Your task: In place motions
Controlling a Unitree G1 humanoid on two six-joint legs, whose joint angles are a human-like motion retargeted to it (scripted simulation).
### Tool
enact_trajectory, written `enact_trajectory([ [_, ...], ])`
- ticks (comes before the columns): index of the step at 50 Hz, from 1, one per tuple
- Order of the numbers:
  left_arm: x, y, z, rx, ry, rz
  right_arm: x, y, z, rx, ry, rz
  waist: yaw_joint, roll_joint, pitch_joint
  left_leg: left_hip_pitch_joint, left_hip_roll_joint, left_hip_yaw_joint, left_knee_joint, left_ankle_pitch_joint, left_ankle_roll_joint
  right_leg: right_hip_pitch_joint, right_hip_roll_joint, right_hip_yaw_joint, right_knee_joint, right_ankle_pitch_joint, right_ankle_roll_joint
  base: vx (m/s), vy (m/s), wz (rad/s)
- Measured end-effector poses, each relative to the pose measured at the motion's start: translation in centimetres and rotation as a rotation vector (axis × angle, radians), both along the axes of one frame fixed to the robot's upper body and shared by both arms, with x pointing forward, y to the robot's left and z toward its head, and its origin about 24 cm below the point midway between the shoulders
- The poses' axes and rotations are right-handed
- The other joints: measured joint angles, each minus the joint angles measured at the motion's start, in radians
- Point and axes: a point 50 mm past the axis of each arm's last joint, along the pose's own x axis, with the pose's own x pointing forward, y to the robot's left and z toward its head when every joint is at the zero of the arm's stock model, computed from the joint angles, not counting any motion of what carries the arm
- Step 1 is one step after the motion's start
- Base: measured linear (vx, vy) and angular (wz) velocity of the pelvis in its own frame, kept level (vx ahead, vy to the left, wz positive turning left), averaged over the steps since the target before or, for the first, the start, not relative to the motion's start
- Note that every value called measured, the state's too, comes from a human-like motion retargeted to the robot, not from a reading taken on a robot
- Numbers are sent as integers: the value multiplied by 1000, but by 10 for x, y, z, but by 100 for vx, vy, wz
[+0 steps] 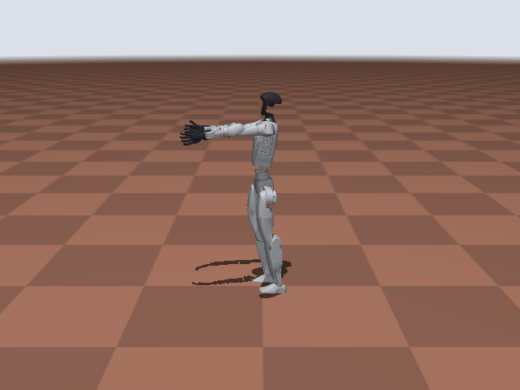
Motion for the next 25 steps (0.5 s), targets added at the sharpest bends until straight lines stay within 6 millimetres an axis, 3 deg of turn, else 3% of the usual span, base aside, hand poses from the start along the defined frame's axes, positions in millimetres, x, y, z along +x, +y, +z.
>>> enact_trajectory([
  [8, -5, 1, -24, 23, 20, -44, -8, 2, -28, -56, 29, 29, -1, 2, 24, 11, -5, -4, 2, 2, 2, 12, -3, -2, 0, 2, -2, 0, 0, 0],
  [12, -16, 0, -55, 79, 2, -112, -27, 3, -69, -229, 3, 149, -10, 14, 22, 20, -8, -6, 1, 2, 3, 20, -5, -4, 1, 2, -2, 8, 6, 2],
  [15, -35, 8, -82, 152, -19, -213, -50, 2, -107, -357, 40, 274, -26, 21, 31, 27, -10, -8, -1, 1, 3, 26, -6, -6, 2, 1, -2, 7, -1, 3],
  [18, -72, 23, -124, 222, 14, -265, -85, -6, -159, -420, 167, 385, -35, 22, 49, 34, -11, -4, -3, 0, 2, 29, -6, -2, 2, 0, -2, 5, -1, -6],
  [20, -107, 29, -165, 225, 127, -303, -119, -19, -201, -419, 312, 409, -30, 23, 58, 38, -10, 2, -4, -1, 1, 29, -6, 3, 2, 0, -2, 11, 0, -12],
  [23, -176, 24, -237, 142, 415, -324, -189, -43, -264, -396, 600, 394, -21, 23, 74, 41, -11, 3, -4, -2, 0, 31, -7, 6, 2, 0, -1, 5, 1, -3],
  [25, -226, 19, -275, 81, 625, -327, -243, -61, -296, -410, 805, 395, -16, 21, 90, 43, -13, -3, -4, -1, 1, 37, -8, 2, 0, 0, -1, 0, 0, 0],
])
